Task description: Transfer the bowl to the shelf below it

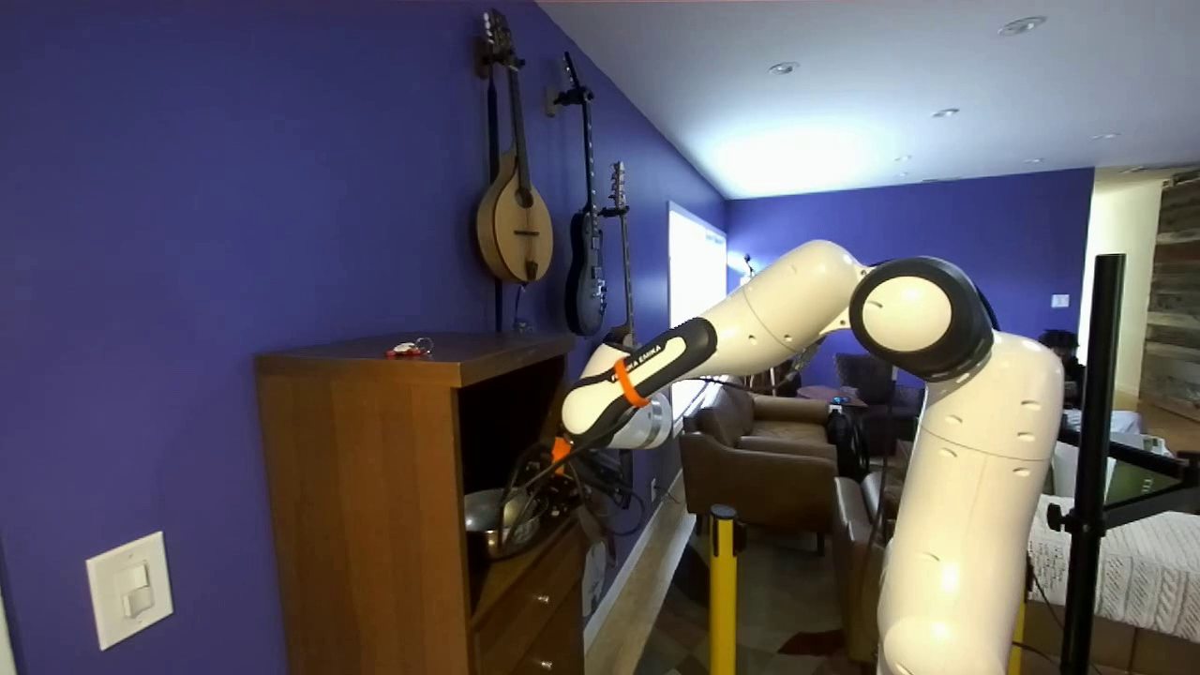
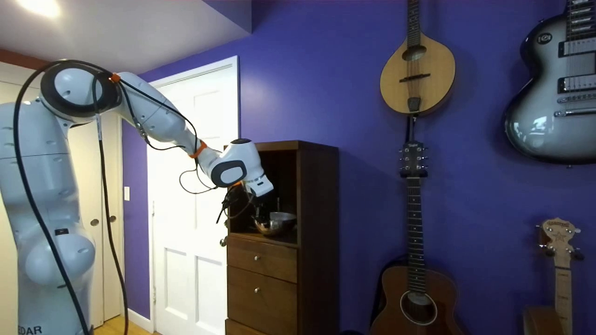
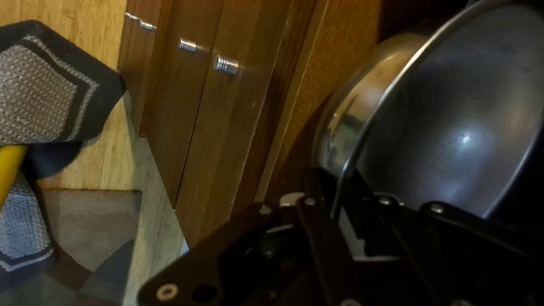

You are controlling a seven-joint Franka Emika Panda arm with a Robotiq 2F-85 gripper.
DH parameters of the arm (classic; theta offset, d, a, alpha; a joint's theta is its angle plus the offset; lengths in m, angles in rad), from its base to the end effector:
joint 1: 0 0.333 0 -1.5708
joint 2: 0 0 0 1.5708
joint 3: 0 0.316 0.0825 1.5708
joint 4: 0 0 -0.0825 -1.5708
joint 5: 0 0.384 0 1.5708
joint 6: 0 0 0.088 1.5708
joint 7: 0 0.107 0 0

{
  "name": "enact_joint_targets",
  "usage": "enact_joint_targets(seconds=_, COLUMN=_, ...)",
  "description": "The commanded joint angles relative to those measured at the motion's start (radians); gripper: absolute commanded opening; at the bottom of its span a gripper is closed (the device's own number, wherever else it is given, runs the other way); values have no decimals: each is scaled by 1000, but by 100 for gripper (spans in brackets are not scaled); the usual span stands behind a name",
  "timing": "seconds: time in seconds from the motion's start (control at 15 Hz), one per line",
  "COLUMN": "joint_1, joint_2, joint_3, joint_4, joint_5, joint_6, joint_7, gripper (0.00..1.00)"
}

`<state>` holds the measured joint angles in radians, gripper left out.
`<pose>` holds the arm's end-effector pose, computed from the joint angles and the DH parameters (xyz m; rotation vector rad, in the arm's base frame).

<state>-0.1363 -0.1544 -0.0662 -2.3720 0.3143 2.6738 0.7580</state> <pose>0.5018 -0.1132 0.4336 -2.2742 1.5737 -0.5282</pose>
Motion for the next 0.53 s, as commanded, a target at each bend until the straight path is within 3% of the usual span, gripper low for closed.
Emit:
enact_joint_targets(seconds=0.0, joint_1=9, joint_2=8, joint_3=-10, joint_4=36, joint_5=21, joint_6=-27, joint_7=-18, gripper=53)
enact_joint_targets(seconds=0.47, joint_1=27, joint_2=-131, joint_3=-7, joint_4=-41, joint_5=51, joint_6=-36, joint_7=-53, gripper=98)
